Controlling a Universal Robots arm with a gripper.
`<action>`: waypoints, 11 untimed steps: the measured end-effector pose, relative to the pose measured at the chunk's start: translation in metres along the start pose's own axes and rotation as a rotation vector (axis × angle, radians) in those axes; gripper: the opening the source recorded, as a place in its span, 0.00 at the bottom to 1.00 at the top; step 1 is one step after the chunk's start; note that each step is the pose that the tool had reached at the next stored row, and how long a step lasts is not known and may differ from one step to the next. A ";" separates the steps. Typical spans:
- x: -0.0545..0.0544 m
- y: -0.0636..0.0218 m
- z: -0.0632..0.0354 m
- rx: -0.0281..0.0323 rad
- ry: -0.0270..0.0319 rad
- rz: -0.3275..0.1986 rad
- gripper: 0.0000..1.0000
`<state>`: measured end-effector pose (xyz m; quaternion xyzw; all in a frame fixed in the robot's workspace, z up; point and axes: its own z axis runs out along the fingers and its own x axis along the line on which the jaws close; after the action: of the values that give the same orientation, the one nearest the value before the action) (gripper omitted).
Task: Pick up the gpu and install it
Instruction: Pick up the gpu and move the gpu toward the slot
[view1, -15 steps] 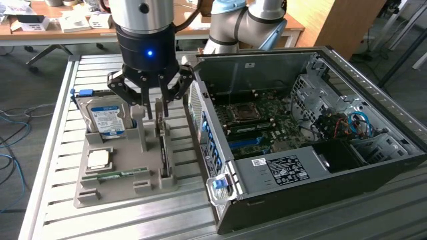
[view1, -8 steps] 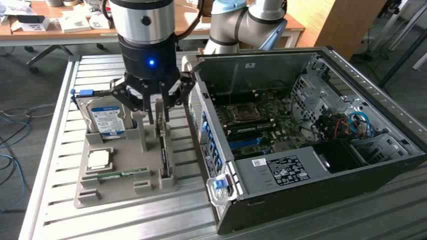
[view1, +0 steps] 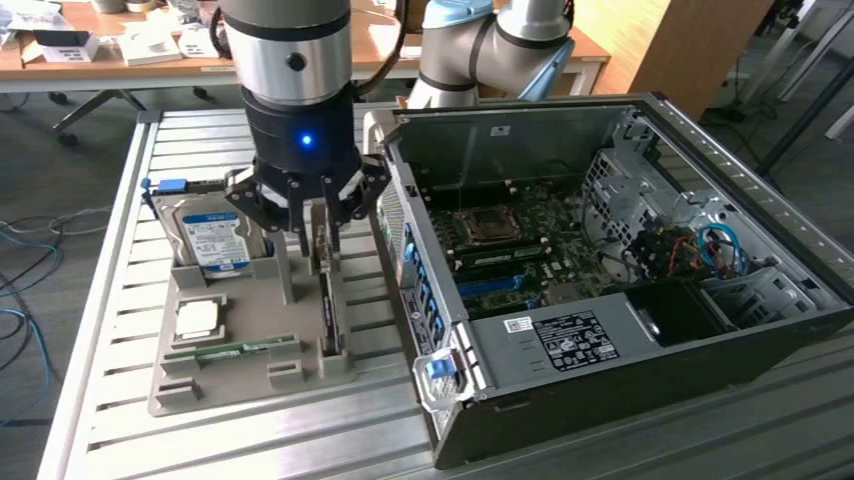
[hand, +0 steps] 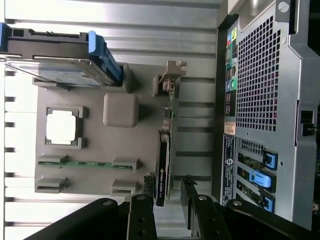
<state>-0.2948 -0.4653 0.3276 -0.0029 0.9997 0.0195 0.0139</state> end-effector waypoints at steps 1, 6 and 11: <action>0.000 -0.0001 0.0018 0.0000 0.0000 0.000 0.36; 0.000 -0.0002 0.0051 -0.0009 0.0006 0.000 0.36; 0.000 -0.0005 0.0113 -0.0044 0.0004 0.000 0.36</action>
<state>-0.2943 -0.4653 0.3163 -0.0029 0.9997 0.0217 0.0137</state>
